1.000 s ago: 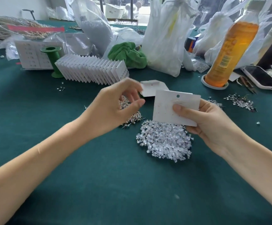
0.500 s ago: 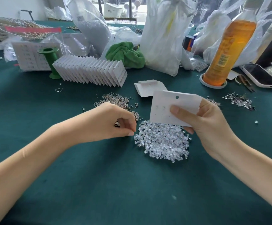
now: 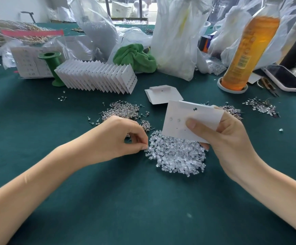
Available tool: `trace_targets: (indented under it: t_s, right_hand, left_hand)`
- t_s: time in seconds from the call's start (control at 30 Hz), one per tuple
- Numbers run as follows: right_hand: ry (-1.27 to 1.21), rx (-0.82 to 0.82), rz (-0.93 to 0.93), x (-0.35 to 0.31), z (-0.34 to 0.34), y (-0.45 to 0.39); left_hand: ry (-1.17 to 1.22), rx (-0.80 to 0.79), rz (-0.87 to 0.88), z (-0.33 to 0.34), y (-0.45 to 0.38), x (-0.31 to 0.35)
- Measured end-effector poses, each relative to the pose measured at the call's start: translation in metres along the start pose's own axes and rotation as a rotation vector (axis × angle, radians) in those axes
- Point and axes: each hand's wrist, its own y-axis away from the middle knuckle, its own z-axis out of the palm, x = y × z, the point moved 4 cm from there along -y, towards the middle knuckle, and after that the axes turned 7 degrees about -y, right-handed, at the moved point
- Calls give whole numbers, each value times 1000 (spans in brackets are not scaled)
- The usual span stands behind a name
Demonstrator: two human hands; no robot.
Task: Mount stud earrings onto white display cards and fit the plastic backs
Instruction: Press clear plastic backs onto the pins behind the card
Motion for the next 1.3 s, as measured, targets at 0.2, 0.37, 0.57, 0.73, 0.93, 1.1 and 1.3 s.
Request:
trace_targets:
  t_s: [0.2,0.37,0.57,0.73,0.93,1.1,1.3]
  right_hand:
    - [-4,-36,-41,1,1,1]
    - [134,-47,-101,-1,1,2]
    - [167,-48,-131,-1,2,4]
    - [233,-84,-224,0,4,10]
    - [736,-420,-824,-7,18,24]
    - [947,-461,-1029,-8,26,29]
    - [1011,-460,-1128,-7,28,31]
  left_hand:
    - [151,9,-100,0,4,-3]
    - [302,-2,-156,2,3,-5]
    - [274,10,-175,2,4,-9]
    - [406,54,-206,-1,1,-4]
    - [777,116,-249,-3,0,8]
    - [781,98,-192,-3,1,21]
    - [545,103,-74,-2,1,35]
